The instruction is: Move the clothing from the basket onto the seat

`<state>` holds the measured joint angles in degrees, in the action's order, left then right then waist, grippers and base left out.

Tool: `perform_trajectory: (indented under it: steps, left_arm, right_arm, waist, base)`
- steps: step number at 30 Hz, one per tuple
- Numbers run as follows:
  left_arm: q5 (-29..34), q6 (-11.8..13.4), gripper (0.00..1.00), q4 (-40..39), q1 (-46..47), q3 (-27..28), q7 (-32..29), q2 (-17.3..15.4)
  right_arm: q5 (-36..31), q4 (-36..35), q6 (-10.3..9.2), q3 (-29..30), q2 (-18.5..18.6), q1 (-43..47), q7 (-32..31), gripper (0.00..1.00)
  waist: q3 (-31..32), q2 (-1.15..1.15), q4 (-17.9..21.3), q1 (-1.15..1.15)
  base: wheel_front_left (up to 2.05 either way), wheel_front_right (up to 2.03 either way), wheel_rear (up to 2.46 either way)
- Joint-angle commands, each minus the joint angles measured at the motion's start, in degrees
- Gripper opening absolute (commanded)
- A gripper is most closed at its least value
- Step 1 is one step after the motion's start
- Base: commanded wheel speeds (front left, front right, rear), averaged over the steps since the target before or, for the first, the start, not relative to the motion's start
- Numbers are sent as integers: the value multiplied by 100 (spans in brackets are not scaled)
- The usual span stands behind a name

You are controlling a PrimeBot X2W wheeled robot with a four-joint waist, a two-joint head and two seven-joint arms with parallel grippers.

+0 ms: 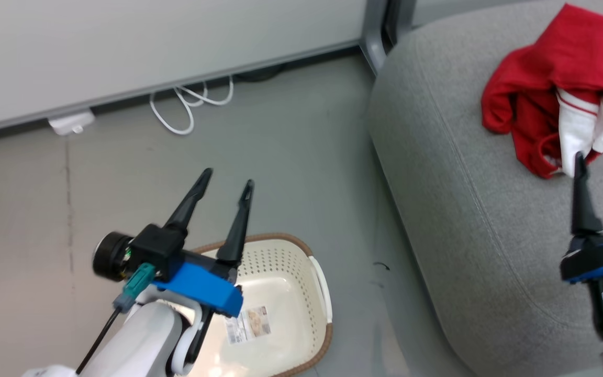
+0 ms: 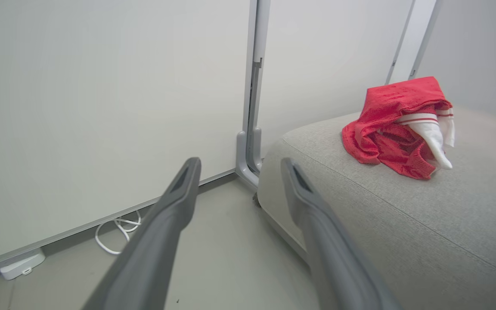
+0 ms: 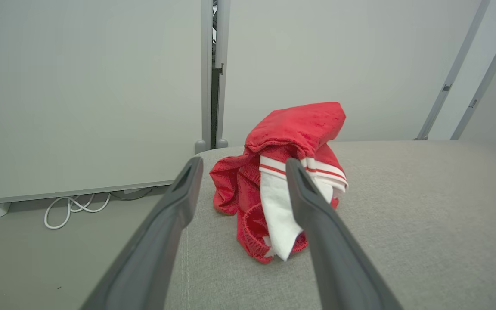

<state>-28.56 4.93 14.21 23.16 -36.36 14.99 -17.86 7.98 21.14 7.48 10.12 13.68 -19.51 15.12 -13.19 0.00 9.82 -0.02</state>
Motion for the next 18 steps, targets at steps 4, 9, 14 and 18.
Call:
perform_trajectory:
  steps: [4, 9, 14, 18]
  left_arm:
    - [204, -69, 100, -136, -545, 596, 27, 90]
    - [469, -200, 100, -280, -1078, 1233, 26, 261]
    - [683, -295, 100, -357, -1429, 1707, 22, 409]
    - [854, -395, 100, -361, -1702, 2132, 22, 560]
  right_arm:
    - [72, -306, 2, -257, -232, 444, 3, 100]
    - [153, -563, 3, -509, -461, 790, 3, 100]
    - [148, -684, 3, -735, -585, 1018, 4, 100]
    - [113, -809, 3, -882, -694, 1185, 3, 100]
  waist:
    - [599, 0, -423, 2]
    - [959, 0, -668, 2]
    - [1199, 0, -831, 2]
    - [1316, 0, -959, 2]
  base:
    - [0, 0, 0]
    - [0, 0, 0]
    - [0, 0, 0]
    - [0, 0, 0]
